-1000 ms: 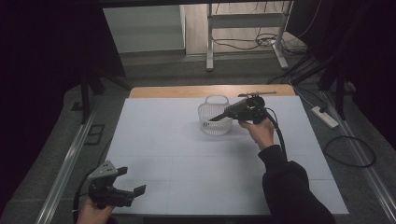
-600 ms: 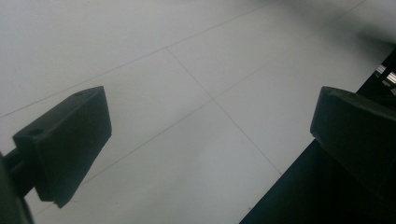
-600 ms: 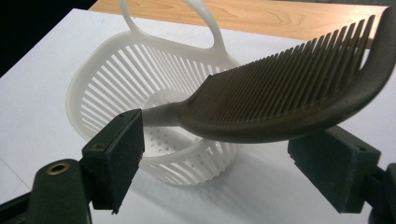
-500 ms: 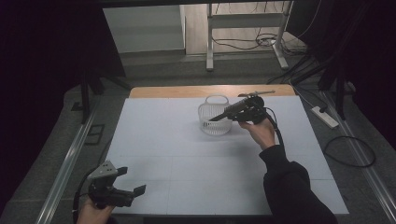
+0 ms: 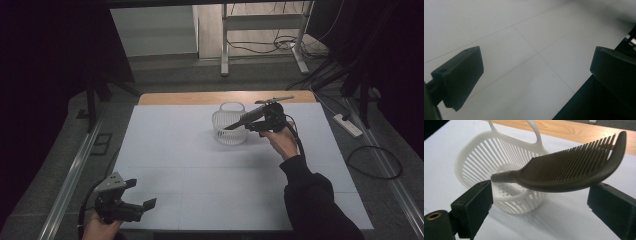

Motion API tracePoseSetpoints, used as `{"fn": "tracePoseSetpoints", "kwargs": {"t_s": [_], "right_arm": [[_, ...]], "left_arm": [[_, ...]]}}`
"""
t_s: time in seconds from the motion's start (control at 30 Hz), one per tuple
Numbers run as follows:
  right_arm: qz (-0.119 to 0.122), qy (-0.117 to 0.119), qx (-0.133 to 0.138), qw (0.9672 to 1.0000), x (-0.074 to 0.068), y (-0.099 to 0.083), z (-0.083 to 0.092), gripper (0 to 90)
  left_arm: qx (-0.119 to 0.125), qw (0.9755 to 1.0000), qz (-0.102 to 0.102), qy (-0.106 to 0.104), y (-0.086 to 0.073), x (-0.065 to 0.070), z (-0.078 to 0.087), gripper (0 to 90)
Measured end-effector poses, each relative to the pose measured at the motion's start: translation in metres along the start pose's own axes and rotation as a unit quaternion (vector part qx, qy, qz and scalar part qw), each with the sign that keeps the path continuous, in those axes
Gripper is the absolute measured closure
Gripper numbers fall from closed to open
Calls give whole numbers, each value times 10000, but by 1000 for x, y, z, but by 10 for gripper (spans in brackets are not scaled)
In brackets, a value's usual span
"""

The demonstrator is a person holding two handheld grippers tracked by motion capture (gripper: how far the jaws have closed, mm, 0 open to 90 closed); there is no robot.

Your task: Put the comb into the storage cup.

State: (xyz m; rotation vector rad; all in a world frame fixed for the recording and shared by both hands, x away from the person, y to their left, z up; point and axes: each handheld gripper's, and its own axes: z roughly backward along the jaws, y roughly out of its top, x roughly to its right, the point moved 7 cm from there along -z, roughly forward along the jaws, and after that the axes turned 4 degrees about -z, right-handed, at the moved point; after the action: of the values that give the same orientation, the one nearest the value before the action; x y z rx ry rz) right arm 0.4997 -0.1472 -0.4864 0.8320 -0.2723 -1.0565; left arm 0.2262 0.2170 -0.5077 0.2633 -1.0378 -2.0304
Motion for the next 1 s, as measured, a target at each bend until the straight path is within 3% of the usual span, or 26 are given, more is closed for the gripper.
{"fn": "tracePoseSetpoints", "kwargs": {"t_s": [0.67, 1.0], "right_arm": [[289, -15, 49, 9996, -3, 0, 16, 8], [448, 48, -55, 9990, -6, -7, 21, 0]], "left_arm": [[7, 10000, -8, 3, 0, 0, 0, 0], [9, 10000, -11, 2, 0, 0, 0, 0]]}}
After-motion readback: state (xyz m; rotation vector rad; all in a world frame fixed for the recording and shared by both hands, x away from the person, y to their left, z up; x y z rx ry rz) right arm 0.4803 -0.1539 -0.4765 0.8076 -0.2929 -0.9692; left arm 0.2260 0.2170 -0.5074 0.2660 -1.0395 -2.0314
